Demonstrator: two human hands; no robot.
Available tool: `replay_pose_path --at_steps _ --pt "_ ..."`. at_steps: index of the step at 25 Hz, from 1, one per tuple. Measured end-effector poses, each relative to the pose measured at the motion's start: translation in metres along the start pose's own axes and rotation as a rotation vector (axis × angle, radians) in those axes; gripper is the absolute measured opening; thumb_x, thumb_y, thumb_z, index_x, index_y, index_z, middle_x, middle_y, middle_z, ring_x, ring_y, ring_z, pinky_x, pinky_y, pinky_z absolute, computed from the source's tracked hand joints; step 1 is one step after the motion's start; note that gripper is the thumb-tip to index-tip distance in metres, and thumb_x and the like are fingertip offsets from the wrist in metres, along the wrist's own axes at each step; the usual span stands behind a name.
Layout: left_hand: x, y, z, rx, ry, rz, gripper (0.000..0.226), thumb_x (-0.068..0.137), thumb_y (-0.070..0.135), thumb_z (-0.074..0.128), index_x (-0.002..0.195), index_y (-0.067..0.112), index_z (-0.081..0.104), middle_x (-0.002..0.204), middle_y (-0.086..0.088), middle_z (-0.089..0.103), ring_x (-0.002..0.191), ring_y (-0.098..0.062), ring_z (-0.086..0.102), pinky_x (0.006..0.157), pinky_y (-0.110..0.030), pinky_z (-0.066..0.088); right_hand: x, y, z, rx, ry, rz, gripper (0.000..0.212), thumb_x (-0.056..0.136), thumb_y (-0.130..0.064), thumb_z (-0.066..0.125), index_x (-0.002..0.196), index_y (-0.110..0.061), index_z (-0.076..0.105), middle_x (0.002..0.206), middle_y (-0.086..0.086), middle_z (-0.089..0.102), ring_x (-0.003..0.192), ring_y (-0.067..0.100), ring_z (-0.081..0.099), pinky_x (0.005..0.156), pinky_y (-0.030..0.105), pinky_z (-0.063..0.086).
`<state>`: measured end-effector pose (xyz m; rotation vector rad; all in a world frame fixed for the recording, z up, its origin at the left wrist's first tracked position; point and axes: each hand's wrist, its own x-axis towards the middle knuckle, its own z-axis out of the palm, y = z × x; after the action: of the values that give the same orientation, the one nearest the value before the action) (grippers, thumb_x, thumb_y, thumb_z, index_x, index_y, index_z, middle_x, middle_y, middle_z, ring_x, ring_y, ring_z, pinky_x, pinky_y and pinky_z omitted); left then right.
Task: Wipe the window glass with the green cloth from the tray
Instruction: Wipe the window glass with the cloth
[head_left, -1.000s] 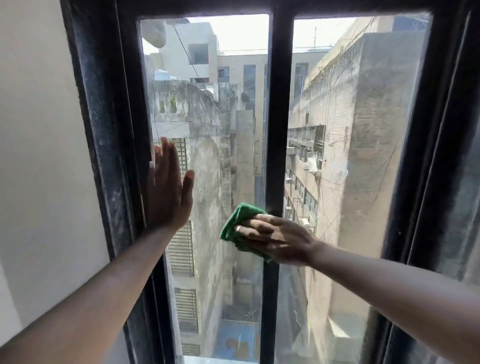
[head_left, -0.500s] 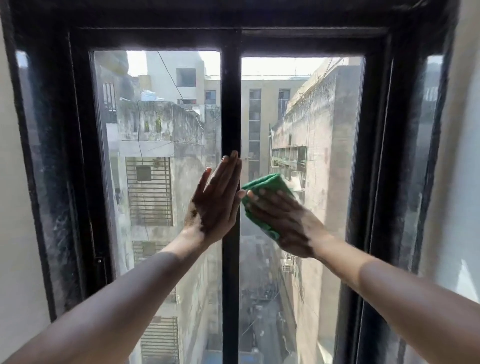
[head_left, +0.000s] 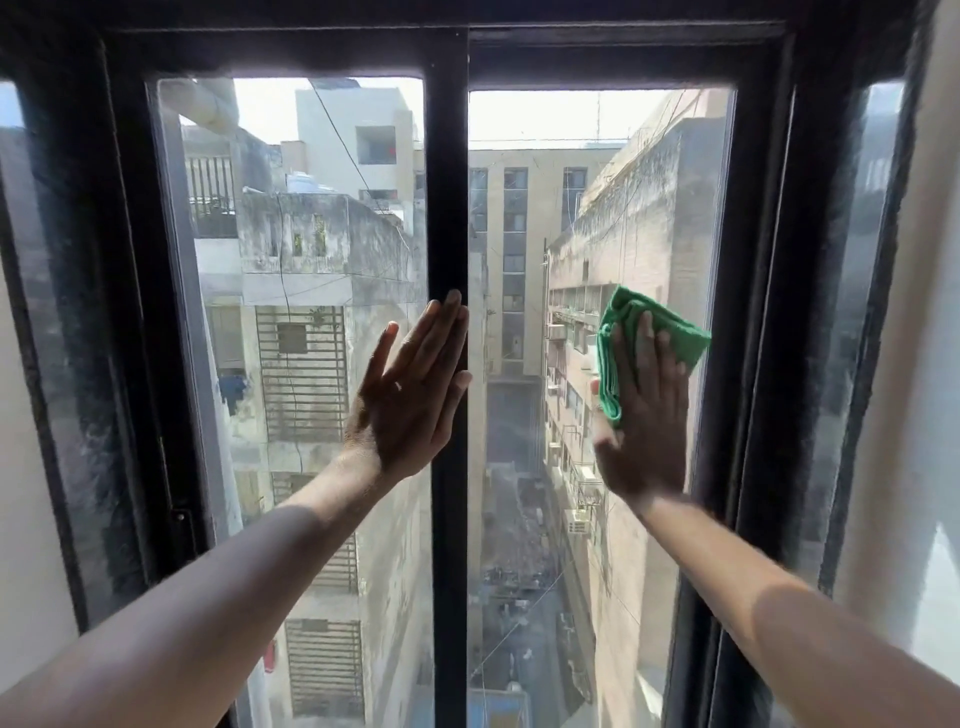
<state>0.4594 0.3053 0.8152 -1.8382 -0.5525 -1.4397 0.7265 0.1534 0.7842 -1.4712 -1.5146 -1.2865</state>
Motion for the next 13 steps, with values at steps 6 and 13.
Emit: replay_pose_path --at_steps 6,13 --pt "0.002 -0.01 -0.008 0.029 -0.027 0.054 0.067 0.12 0.031 0.042 0.183 0.017 0.022 0.193 0.002 0.016 0.178 -0.015 0.026 0.145 -0.04 0.007 -0.04 0.012 0.009 -0.151 -0.254 -0.723 0.08 0.105 -0.02 0.047 0.178 -0.029 0.015 0.188 -0.004 0.01 0.174 0.017 0.009 0.14 0.044 0.016" --pt "0.001 -0.01 -0.003 0.035 0.009 0.047 0.067 0.119 0.032 0.043 0.183 0.019 0.024 0.193 0.004 0.017 0.179 -0.009 0.02 0.143 -0.04 0.008 -0.005 -0.053 0.022 -0.051 -0.203 -0.442 0.088 0.097 -0.019 0.063 0.176 -0.029 0.025 0.187 -0.002 0.013 0.174 0.021 0.009 0.143 0.046 0.002"
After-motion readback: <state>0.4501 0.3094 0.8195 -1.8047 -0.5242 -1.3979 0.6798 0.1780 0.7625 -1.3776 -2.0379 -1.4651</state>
